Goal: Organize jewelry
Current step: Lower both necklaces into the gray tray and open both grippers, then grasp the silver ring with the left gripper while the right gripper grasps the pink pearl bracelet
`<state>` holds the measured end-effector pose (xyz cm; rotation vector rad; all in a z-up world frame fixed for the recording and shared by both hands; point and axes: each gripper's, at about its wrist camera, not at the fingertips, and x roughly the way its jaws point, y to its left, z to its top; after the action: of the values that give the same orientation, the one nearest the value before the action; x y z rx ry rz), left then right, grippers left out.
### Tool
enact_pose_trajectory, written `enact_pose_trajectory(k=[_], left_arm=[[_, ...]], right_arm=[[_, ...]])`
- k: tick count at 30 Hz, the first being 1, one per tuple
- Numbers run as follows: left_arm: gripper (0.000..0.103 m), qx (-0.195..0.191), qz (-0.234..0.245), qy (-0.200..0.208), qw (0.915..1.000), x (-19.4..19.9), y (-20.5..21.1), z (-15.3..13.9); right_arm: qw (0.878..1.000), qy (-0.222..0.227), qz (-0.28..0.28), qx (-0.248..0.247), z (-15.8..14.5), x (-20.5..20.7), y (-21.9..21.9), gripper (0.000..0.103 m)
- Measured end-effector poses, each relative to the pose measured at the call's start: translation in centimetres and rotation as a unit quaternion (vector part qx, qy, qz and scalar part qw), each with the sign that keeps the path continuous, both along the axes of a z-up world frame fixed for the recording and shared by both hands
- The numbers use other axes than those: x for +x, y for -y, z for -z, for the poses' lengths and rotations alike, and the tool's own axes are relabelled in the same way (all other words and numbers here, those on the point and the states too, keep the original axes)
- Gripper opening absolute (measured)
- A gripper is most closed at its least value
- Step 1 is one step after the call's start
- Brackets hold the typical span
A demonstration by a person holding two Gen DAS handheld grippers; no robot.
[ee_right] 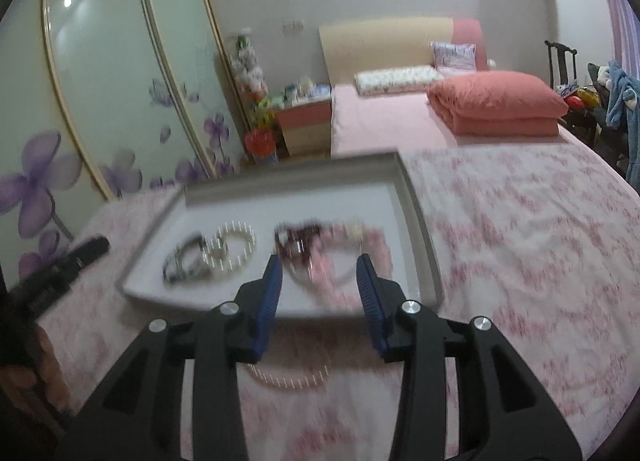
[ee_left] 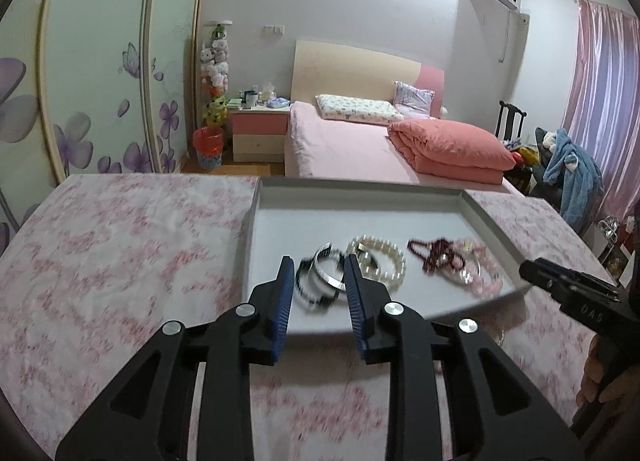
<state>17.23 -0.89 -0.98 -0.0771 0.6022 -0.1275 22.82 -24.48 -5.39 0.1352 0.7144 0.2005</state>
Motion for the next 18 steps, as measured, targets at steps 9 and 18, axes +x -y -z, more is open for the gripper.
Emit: enact_pose_trajectory(k=[9, 18], left_arm=[[0.036, -0.016, 0.006, -0.022, 0.9996, -1.2, -0.7, 0.9], [0.038, -0.011, 0.033, -0.034, 0.9988, -1.8, 1.1, 1.6]], right_arm=[[0.996, -0.056, -0.041, -0.051, 2.7, -0.6, -1.8, 0.028], [0.993, -0.079, -0.032, -0.085, 3.8, -0.3, -2.2, 0.007]])
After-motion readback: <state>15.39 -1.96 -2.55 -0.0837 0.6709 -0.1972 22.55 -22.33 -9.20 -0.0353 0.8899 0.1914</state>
